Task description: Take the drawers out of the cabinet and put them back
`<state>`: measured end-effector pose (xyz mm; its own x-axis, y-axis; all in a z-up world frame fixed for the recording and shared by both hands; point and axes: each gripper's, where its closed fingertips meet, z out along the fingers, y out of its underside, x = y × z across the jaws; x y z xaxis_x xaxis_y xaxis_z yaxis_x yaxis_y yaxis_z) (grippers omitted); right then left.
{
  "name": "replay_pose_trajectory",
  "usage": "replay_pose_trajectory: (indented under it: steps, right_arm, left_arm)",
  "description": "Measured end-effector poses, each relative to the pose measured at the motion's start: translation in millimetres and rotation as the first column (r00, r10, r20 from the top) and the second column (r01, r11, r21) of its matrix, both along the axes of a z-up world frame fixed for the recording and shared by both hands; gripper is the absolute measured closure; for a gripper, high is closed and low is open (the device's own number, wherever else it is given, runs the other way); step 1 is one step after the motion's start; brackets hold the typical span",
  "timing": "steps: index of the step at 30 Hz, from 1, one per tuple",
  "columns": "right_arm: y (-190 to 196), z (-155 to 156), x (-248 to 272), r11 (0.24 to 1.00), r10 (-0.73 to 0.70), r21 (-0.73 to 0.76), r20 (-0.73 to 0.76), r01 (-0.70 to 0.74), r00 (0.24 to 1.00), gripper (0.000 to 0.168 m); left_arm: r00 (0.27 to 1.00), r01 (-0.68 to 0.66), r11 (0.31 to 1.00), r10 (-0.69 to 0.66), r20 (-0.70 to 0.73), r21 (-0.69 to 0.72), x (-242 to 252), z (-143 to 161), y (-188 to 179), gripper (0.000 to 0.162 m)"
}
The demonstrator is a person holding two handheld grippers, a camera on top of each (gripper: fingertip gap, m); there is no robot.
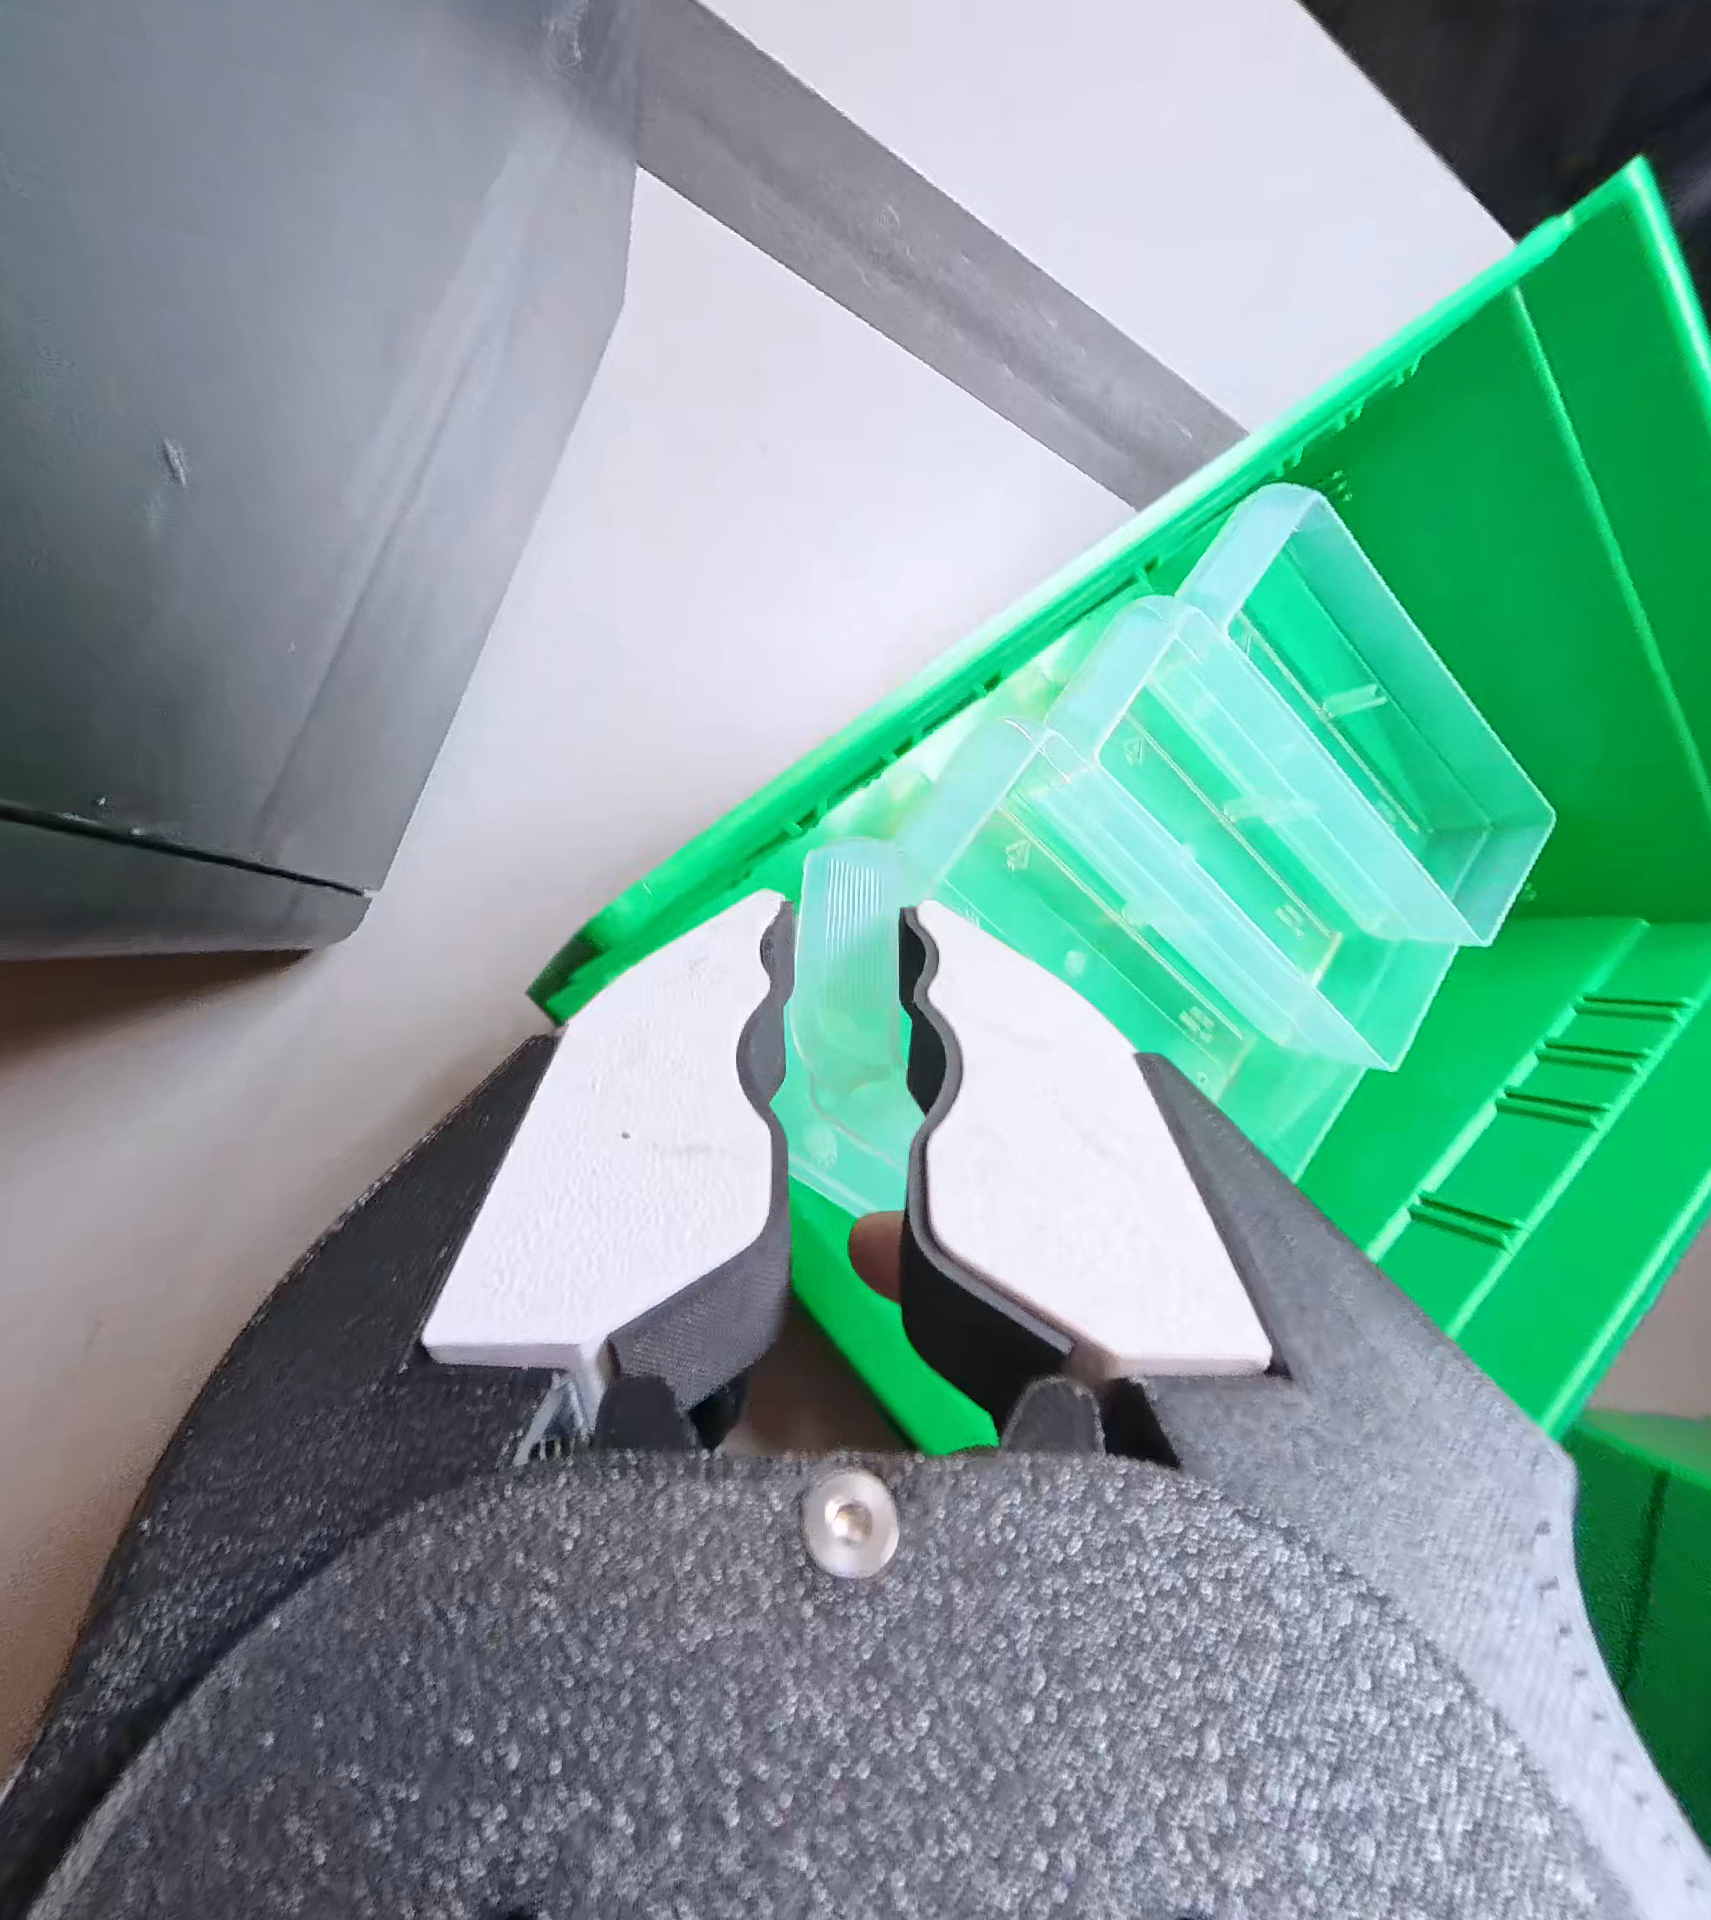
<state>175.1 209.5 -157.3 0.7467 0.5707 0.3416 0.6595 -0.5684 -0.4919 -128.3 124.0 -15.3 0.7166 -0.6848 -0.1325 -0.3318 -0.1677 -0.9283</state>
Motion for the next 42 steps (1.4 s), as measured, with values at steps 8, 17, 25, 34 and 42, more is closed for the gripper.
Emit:
replay_pose_trajectory:
  steps: [8, 17, 25, 34, 42]
  right_arm:
    - [-2.6, 14.3, -6.6, 0.998, 0.064, 0.034, -0.152, -0.06, 0.986, 0.136]
    - [-18.5, 3.9, 47.5, 0.961, 0.256, -0.133, 0.108, -0.241, 0.961, 0.144]
    - [-8.3, -43.0, 61.4, 0.944, 0.272, -0.247, 0.21, -0.218, 0.939, 0.166]
    - [26.6, -47.4, 64.9, 0.976, 0.193, -0.155, 0.312, -0.15, 0.93, 0.168]
    - [18.9, -20.3, 45.9, 0.987, 0.157, -0.04, 0.135, -0.153, 0.978, 0.158]
  left_arm:
    - [1.0, 0.011, 1.0, -0.011, 0.016, -0.008, 0.2, 0.1, 0.1, 0.162]
    - [1.0, 0.01, 1.0, -0.01, 0.016, -0.007, 0.2, 0.2, 0.0, 0.162]
    - [1.0, 0.012, 1.0, -0.012, 0.017, -0.004, 0.2, 0.4, -0.1, 0.162]
    - [0.999, 0.033, 0.999, -0.032, 0.035, -0.015, 0.7, 0.5, -0.5, 0.161]
    - [0.999, 0.033, 0.999, -0.032, 0.036, -0.014, 0.8, 0.5, -0.7, 0.162]
